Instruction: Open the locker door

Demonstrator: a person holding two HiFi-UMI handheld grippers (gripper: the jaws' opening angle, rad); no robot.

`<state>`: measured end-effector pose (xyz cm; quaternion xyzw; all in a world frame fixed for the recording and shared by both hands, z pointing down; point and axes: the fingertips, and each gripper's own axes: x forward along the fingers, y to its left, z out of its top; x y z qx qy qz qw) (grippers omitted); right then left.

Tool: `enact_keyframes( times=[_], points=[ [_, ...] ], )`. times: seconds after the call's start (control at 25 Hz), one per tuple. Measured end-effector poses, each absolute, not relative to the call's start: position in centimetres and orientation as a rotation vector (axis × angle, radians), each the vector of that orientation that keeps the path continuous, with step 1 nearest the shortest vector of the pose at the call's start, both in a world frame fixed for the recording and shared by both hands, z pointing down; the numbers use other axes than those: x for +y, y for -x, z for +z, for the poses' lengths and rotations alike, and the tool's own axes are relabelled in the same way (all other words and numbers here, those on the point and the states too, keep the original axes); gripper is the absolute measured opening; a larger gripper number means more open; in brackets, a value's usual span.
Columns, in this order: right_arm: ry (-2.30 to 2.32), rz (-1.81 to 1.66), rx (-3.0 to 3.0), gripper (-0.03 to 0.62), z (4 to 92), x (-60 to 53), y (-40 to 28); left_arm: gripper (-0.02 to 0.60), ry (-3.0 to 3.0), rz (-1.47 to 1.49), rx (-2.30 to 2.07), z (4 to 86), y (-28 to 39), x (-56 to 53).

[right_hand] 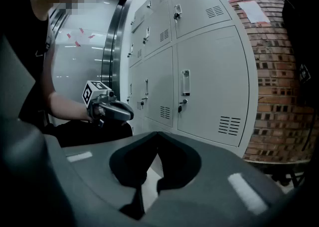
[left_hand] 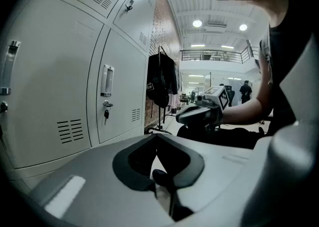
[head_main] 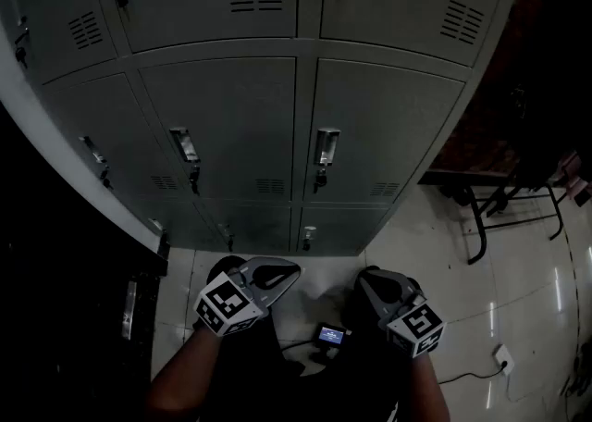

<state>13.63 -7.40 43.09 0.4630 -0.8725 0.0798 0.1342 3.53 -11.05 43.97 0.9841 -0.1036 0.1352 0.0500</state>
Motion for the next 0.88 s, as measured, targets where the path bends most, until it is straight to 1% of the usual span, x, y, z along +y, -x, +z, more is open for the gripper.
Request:
enact_keyframes(
  times=[0.16, 0.4, 0.44, 0.48, 0.52, 0.68, 0.88],
  points=[
    [-1.355, 0.269, -2.458, 0.002, 44.2, -8.5, -13.5, 0.012, -3.002, 0.404, -0.310, 43.7, -3.4, -11.2],
    [-1.376, 0.058, -2.308, 0.005, 44.0, -13.2, -12.4, 0.012, -3.006, 0.368, -0.299, 43.3, -3.2, -11.3],
    [-1.363, 0.009, -2.266, 0.012, 43.9, -14.3, -12.2, 0.012, -3.002, 0.357, -0.302, 43.2, -3.1, -11.3],
    [-1.348, -0.051, -2.218, 0.057, 43.7, -15.4, -11.9, 0.012, -3.001, 0.343, -0.304, 43.0, -3.0, -11.3],
    [-1.336, -0.123, -2.162, 0.066, 43.4, -16.5, -11.7, 0.012, -3.001, 0.328, -0.305, 42.8, -2.9, -11.3],
    [-1.270, -0.462, -1.842, 0.068, 42.0, -21.2, -11.3, 0.012, -3.000, 0.272, -0.308, 42.2, -2.5, -11.6],
    [-1.119, -0.775, -1.486, 0.107, 41.4, -25.4, -10.0, 0.012, -2.967, 0.197, -0.323, 42.0, -1.7, -12.1]
  ],
)
